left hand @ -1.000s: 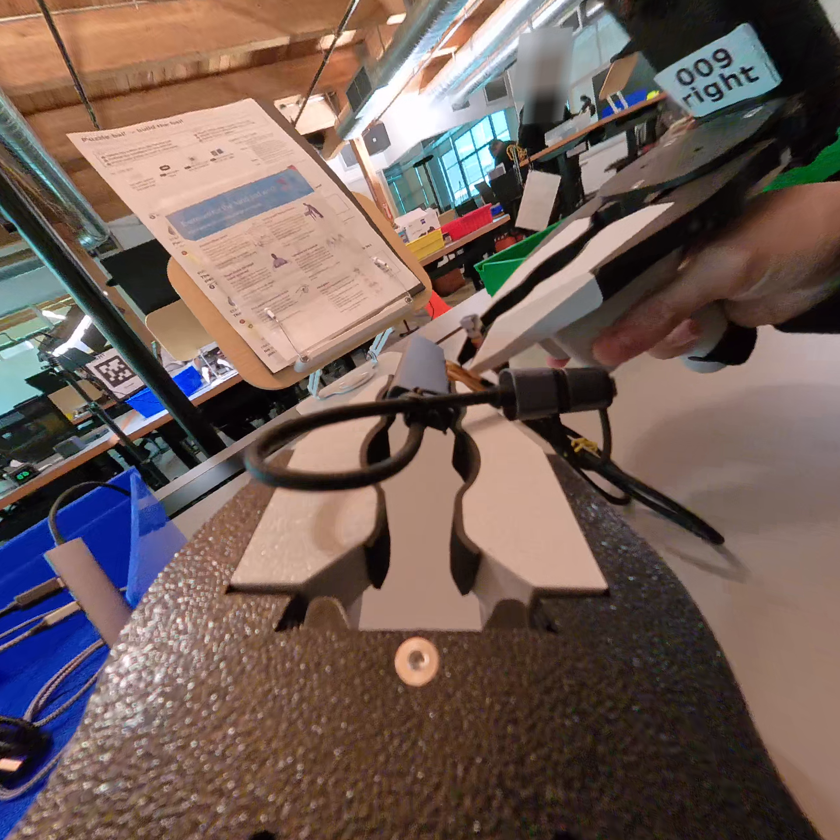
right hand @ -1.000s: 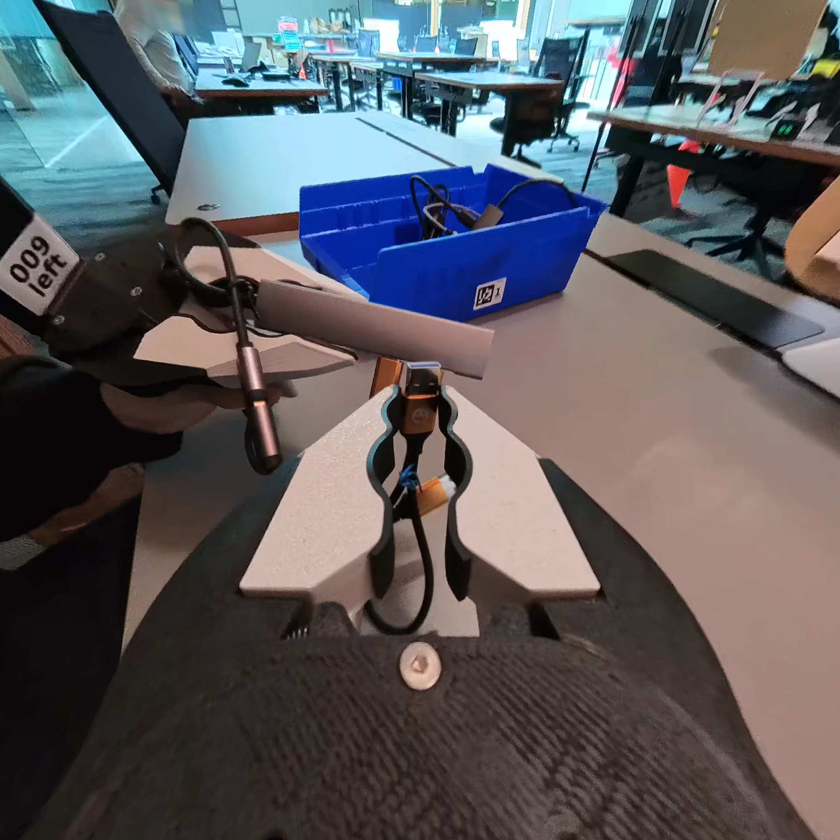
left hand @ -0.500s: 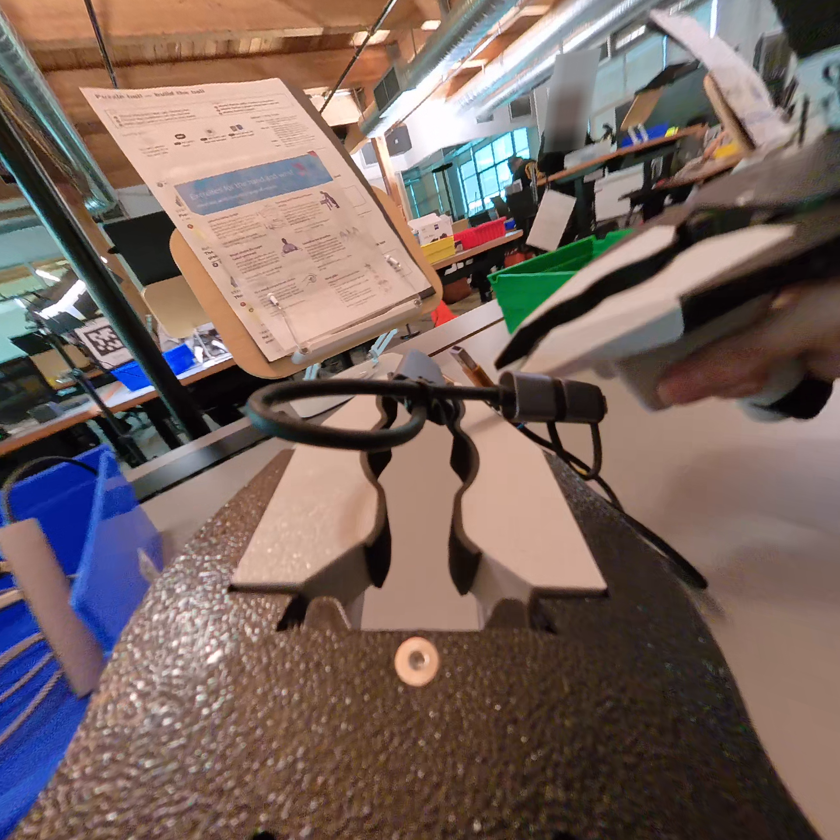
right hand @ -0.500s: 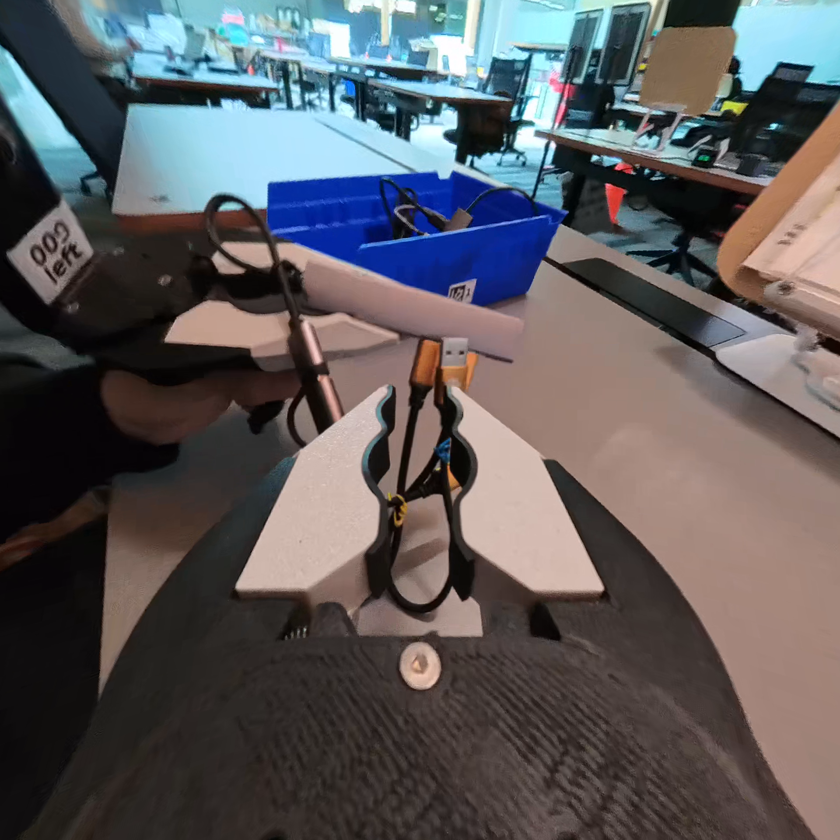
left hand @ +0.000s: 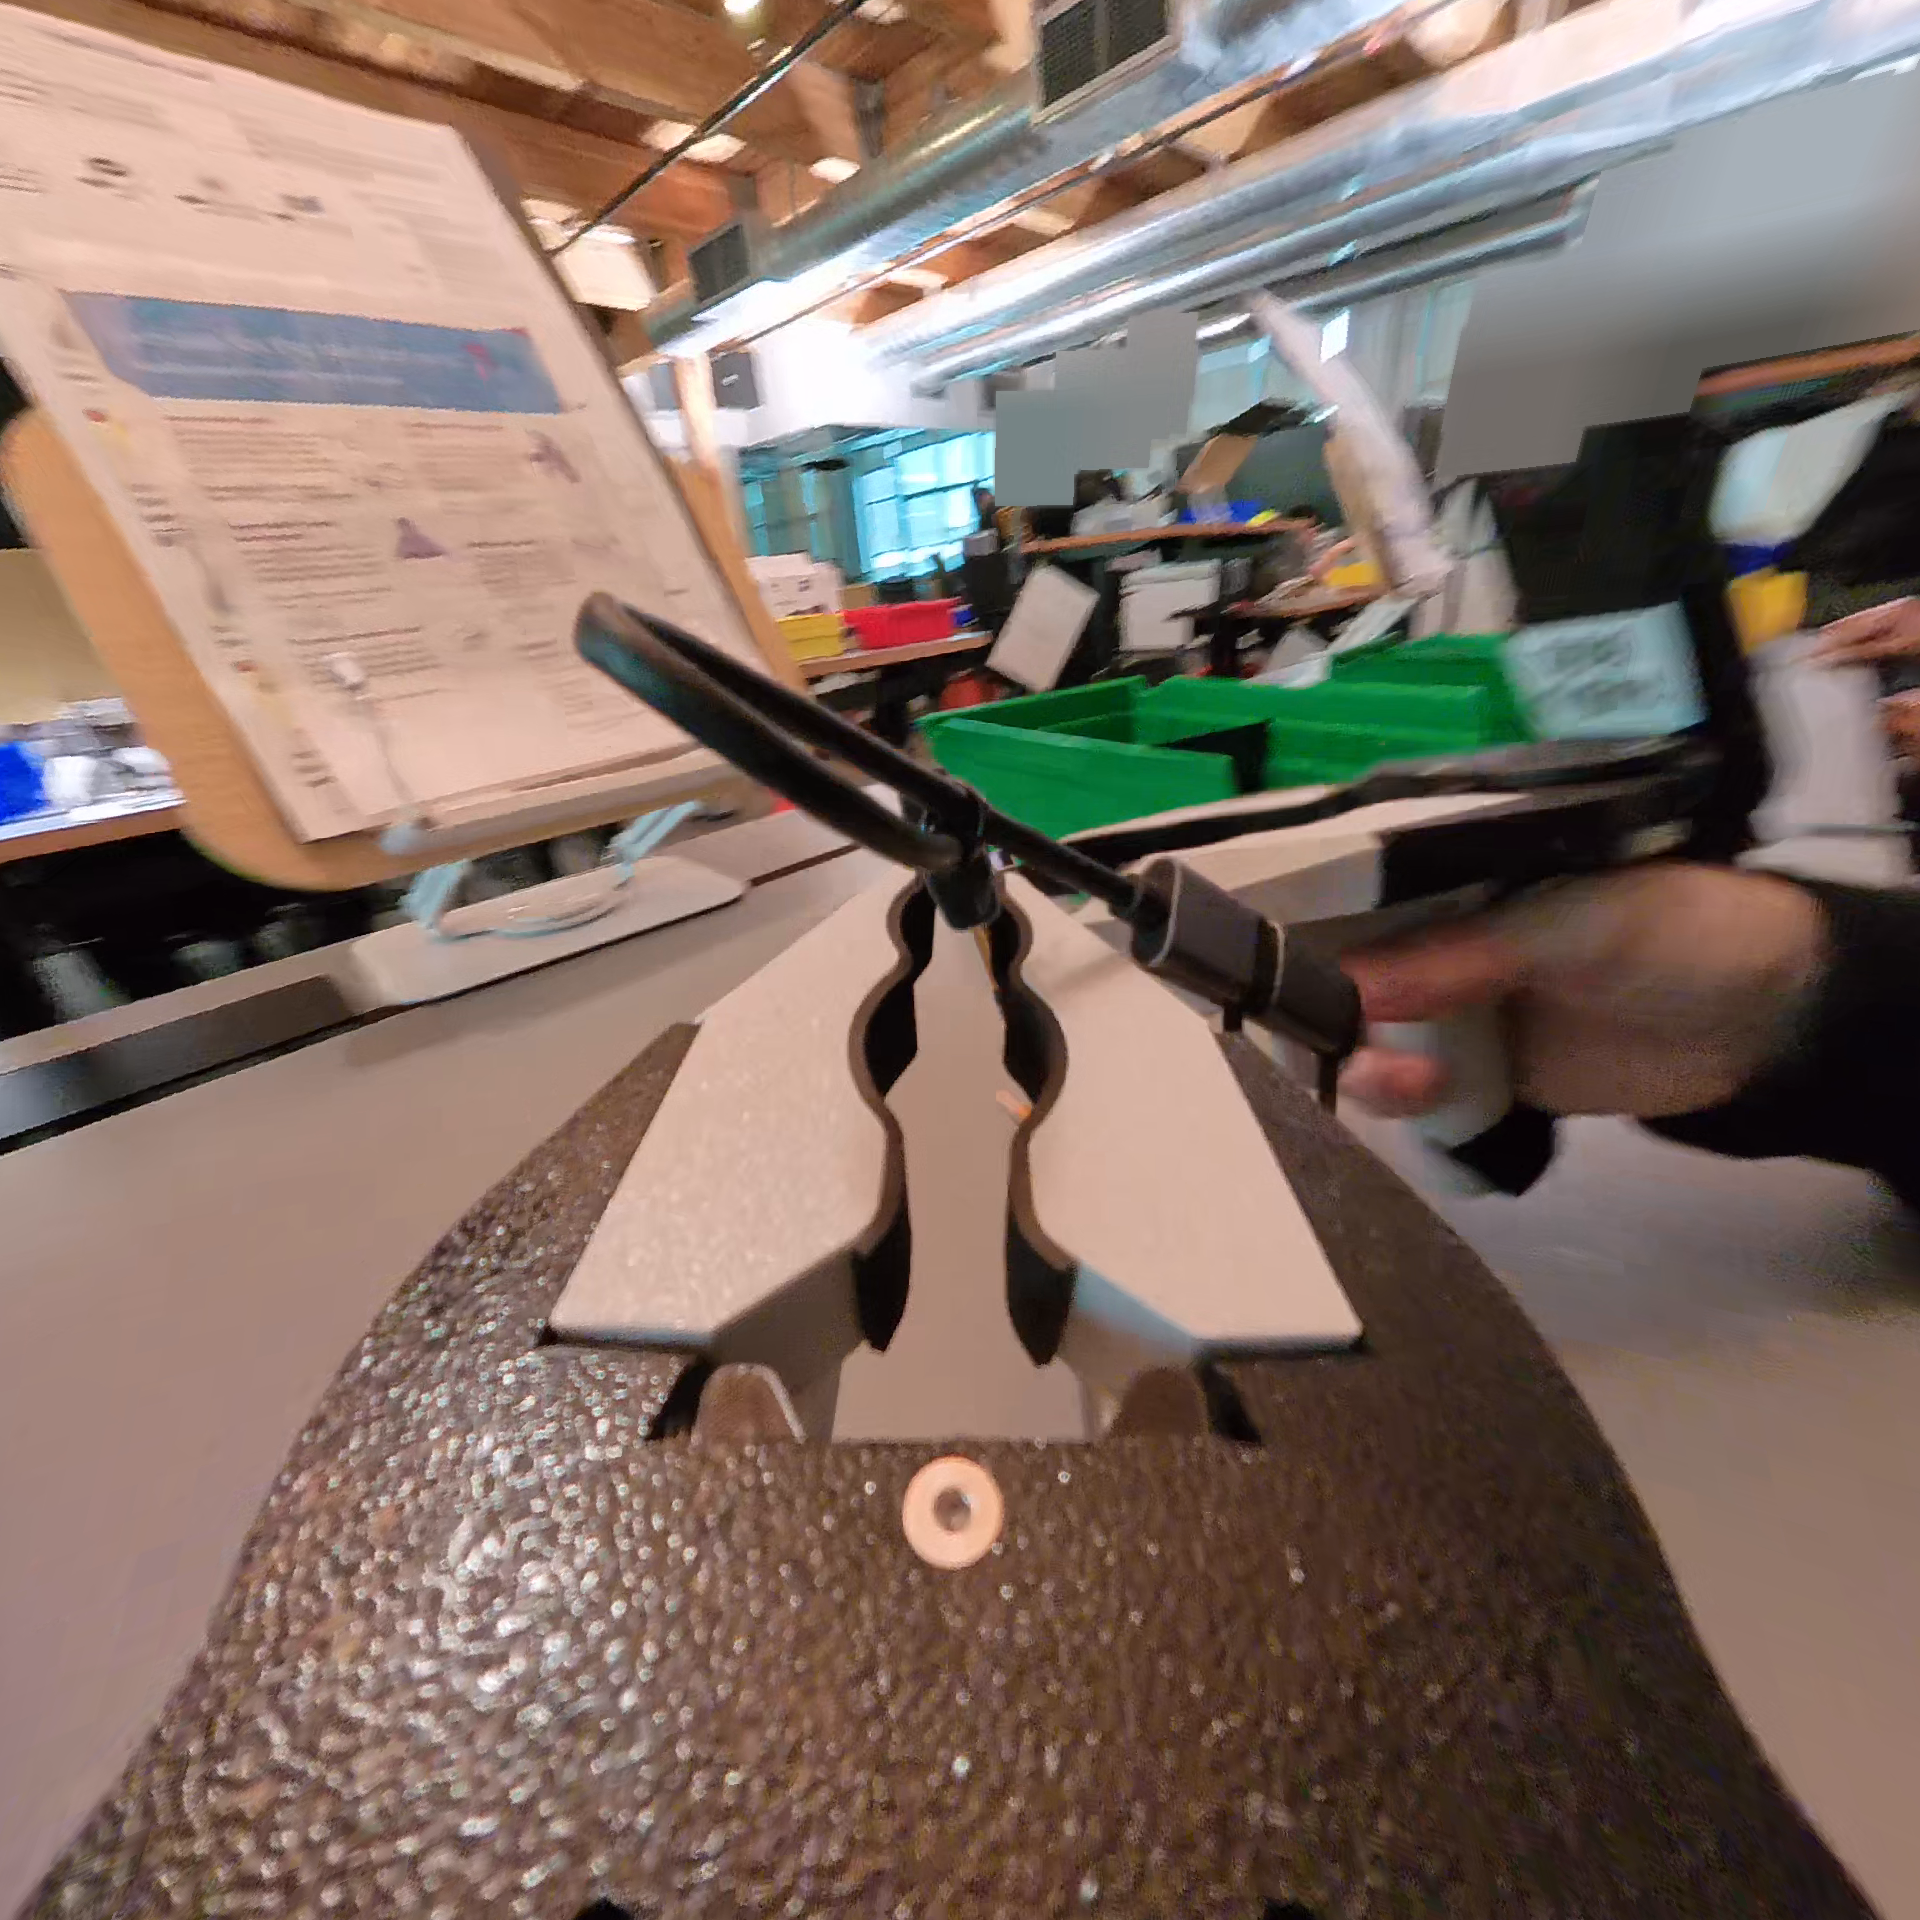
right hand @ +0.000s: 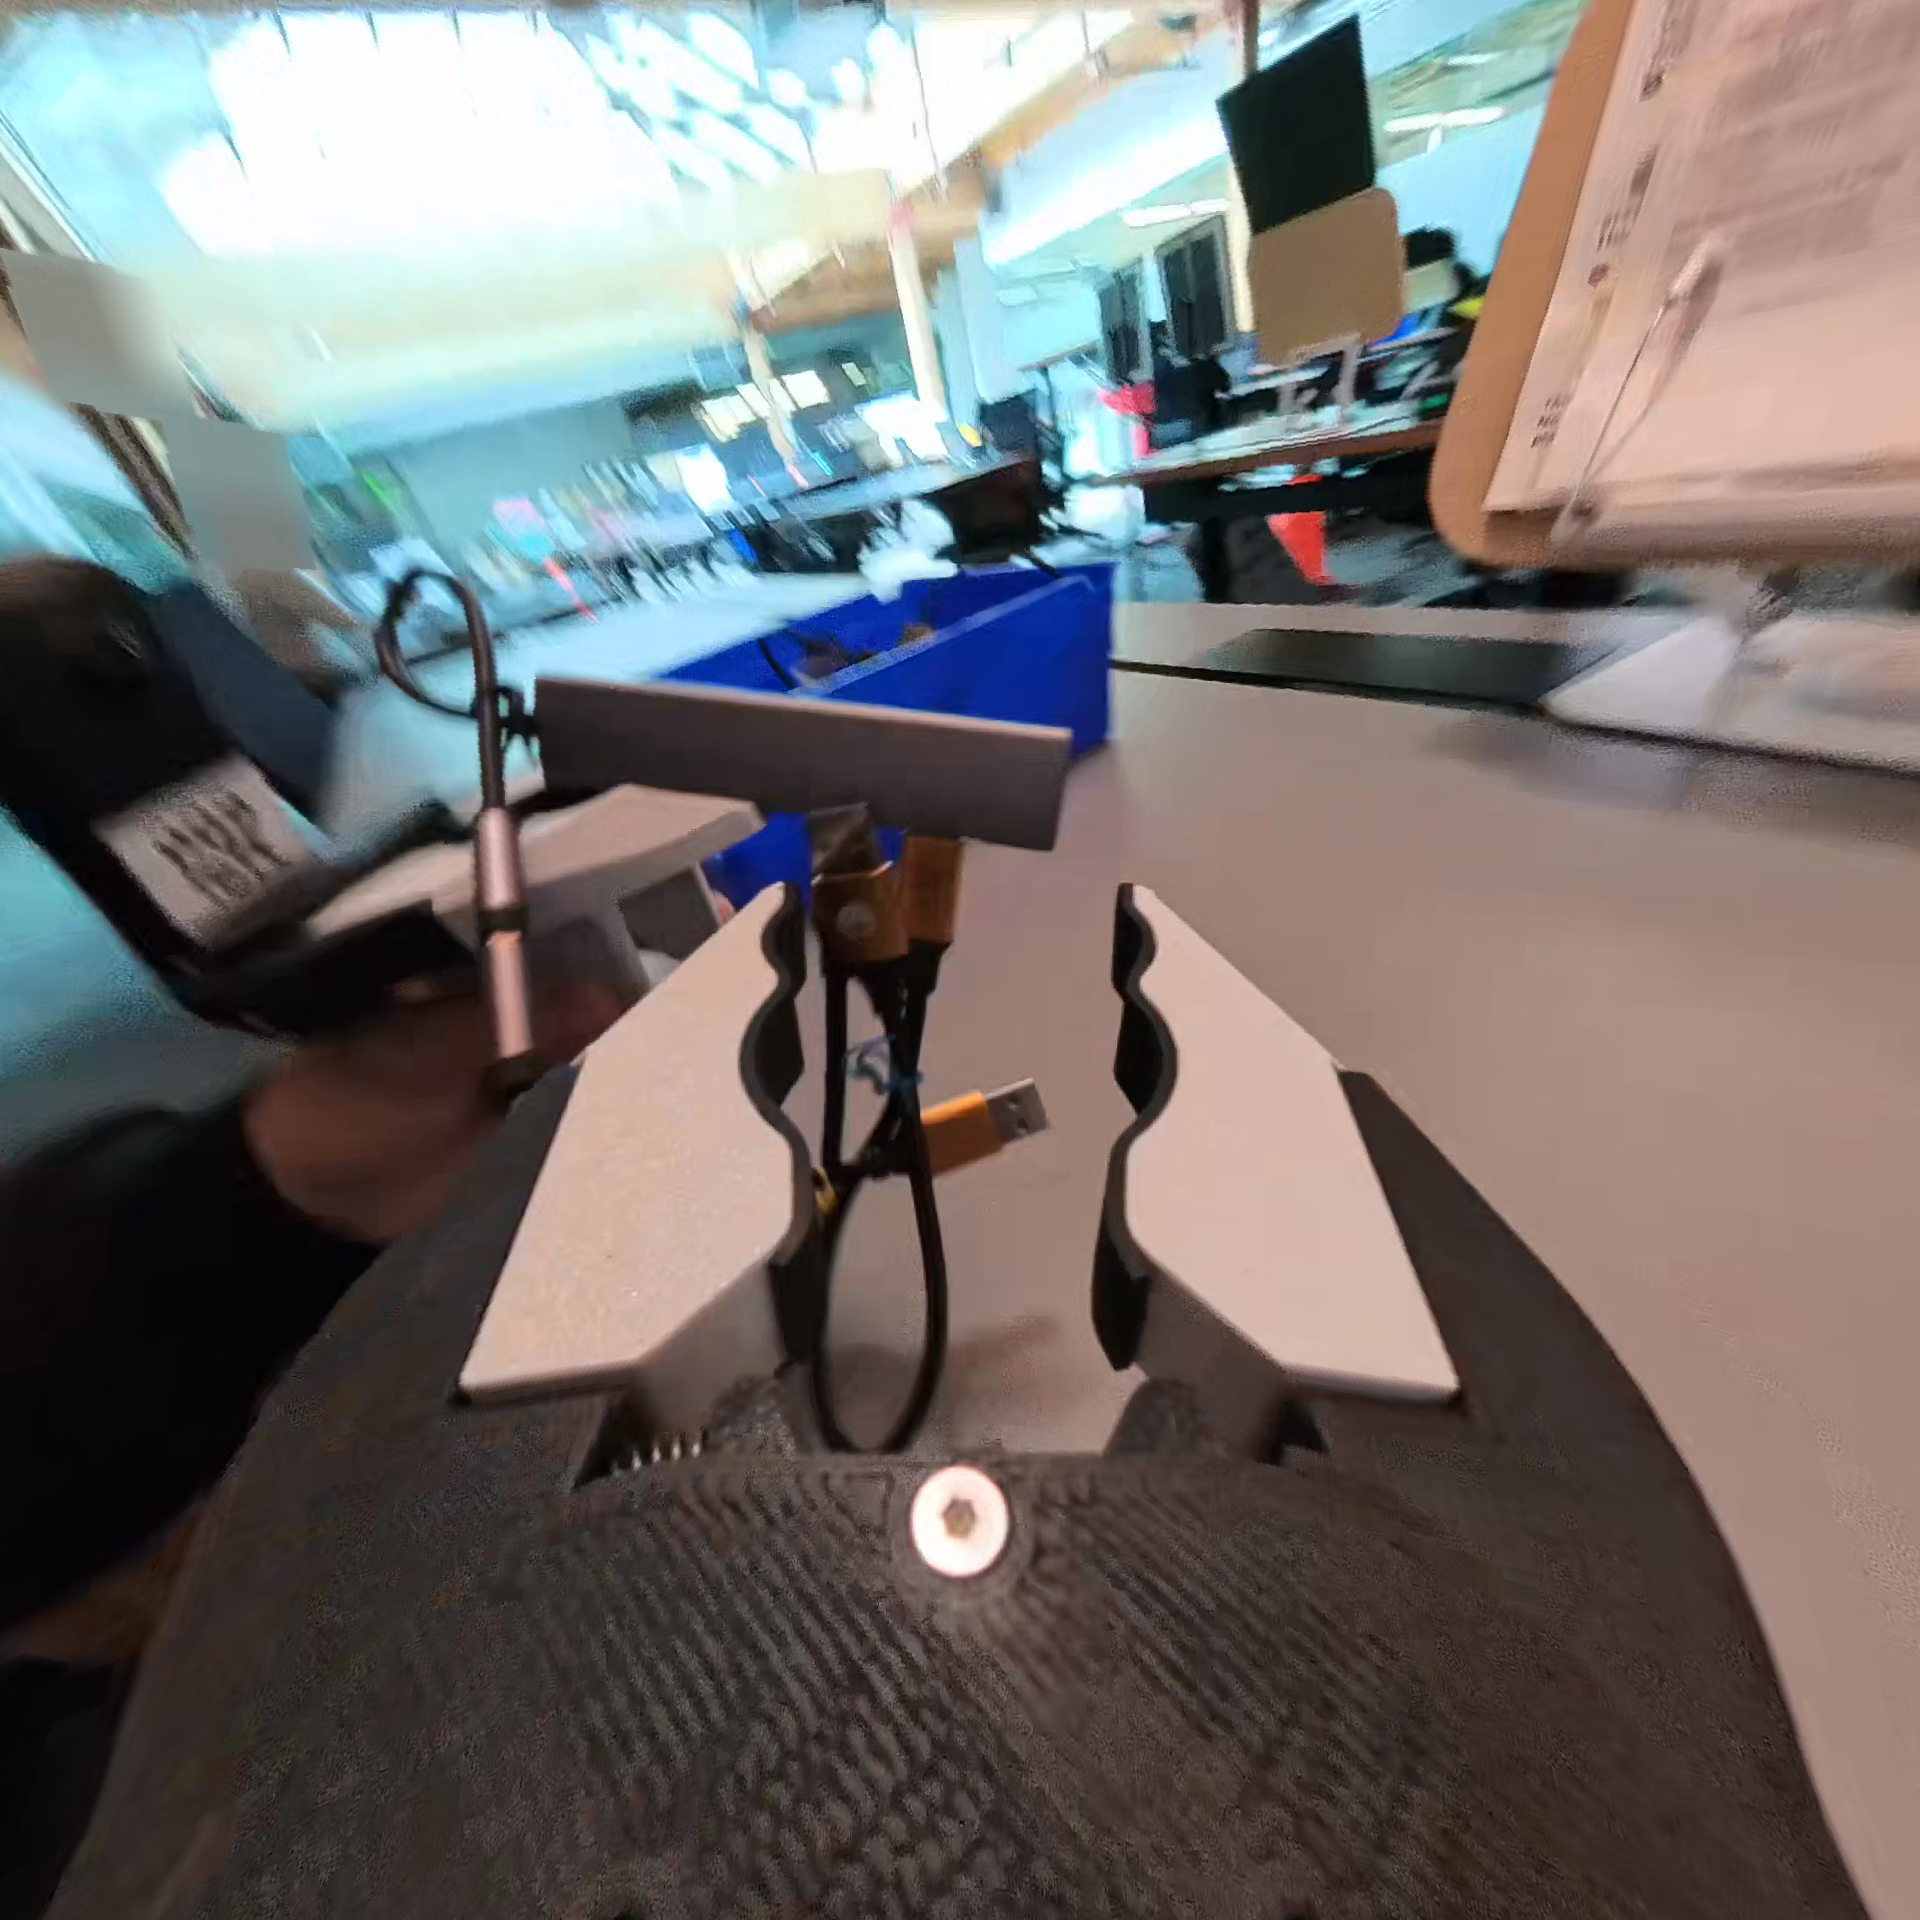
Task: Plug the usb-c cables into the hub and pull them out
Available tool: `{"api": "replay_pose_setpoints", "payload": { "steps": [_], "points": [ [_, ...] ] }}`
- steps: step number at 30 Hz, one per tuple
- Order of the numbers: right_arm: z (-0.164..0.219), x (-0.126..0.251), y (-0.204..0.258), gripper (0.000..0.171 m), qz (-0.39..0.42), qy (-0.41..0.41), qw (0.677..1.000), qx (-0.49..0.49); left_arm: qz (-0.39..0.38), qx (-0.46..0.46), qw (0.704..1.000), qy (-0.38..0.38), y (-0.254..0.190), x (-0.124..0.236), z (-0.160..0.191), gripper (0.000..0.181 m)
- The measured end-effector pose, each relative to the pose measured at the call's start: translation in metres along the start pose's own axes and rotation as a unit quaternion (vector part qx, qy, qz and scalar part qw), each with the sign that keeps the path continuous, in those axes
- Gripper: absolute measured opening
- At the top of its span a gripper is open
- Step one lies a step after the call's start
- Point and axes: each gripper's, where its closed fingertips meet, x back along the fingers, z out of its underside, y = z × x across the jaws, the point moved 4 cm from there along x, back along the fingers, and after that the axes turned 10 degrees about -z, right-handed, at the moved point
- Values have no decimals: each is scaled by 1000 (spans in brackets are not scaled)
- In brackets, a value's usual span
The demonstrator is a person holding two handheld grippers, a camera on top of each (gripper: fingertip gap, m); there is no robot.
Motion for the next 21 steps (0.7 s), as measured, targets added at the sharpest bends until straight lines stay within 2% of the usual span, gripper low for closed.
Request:
{"api": "replay_pose_setpoints", "payload": {
  "steps": [2,4,6,9,12,13,16,21],
  "points": [
    [-5,6,-6,76,-57,-53,987,-142,58,45,997,-18,-13,-2,-11,7],
    [-9,10,0,60,-147,-73,958,-234,92,90,991,-24,-20,-3,-16,7],
    [-17,16,6,28,-191,-106,946,-240,109,118,987,-17,-20,-5,-15,7],
    [-21,19,12,22,-209,-116,943,-232,148,147,977,-29,-19,-3,-17,7],
    [-29,24,7,25,-190,-146,946,-219,174,154,973,-10,-19,-2,-15,6],
    [-30,25,5,19,-186,-148,946,-218,182,147,972,-7,-21,-1,-13,6],
    [-31,28,7,14,-229,-135,934,-240,189,158,969,-12,-23,0,-16,6],
    [-30,29,2,8,-225,-127,928,-268,188,162,969,10,-20,-2,-8,11]
  ]
}}
